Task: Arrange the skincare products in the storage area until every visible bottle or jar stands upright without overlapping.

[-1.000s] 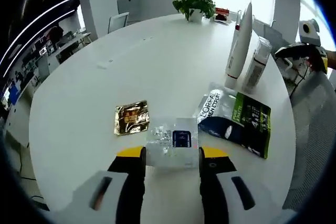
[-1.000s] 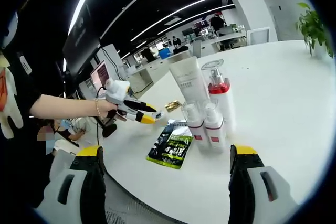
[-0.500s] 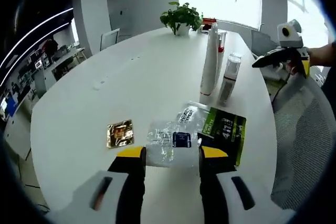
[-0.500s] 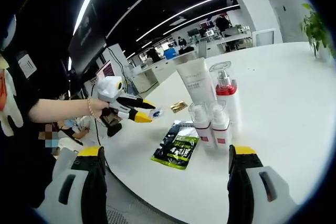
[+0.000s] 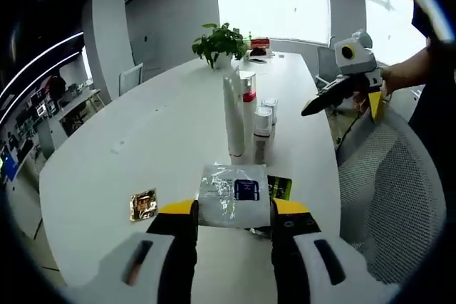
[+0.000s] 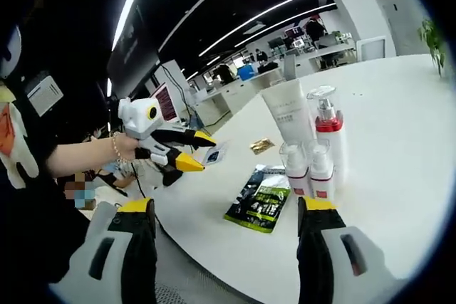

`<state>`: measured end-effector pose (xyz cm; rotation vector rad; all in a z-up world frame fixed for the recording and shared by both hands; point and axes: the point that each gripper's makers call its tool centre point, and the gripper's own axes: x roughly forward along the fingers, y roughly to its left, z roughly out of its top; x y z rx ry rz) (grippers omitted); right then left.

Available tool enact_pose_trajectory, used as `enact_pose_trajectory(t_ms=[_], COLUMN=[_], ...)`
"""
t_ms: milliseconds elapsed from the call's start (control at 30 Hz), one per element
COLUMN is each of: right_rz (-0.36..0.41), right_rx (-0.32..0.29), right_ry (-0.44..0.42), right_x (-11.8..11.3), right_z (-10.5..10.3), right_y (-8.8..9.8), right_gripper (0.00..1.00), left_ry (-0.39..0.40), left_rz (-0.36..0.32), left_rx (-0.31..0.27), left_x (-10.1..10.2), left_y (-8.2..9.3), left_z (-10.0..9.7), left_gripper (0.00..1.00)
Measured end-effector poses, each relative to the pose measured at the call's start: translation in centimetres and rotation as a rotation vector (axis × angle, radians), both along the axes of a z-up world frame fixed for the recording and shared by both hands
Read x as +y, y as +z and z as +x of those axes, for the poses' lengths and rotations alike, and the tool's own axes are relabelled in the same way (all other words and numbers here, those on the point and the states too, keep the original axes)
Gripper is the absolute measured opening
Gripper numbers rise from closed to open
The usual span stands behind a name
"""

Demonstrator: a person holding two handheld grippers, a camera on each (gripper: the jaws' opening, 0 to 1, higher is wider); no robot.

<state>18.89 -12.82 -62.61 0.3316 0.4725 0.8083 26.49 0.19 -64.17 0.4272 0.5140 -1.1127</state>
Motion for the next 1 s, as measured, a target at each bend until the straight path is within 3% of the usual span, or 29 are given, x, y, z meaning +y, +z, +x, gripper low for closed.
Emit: enact_pose_trajectory(t_ms=[233, 300, 500, 800, 1000], right_rz=[0.035, 0.045, 0.045, 0.109, 0.168], right_rx=[0.011, 0.013, 0.020, 0.104, 0.155], right_ry=[0.102, 0.130, 0.201, 0.184, 0.173], right_x=[3.1, 3.8, 5.5, 5.8, 6.2], right_z=[-0.1, 0.0, 0.2, 1.0, 1.3], right_y=[0.8, 1.0, 1.1, 0.9, 0.9], right_gripper=[0.62, 0.58, 0.45, 0.33, 0.22], left_ry=[-0.044, -0.059, -0.111, -0.145, -0.166], left_rz=[-0.017, -0.007, 0.031, 0.041, 0.037], left_rx=[-0.011, -0.041, -0.053, -0.079, -0.088], left_x=[-1.2, -1.3, -2.2, -3.8, -4.2], left_y=[1.7, 1.7, 1.2, 2.2, 2.8], left_z=[-2.8, -3.3, -5.9, -8.7, -9.3], left_gripper=[0.38, 0.38, 0.38, 0.38, 0.38])
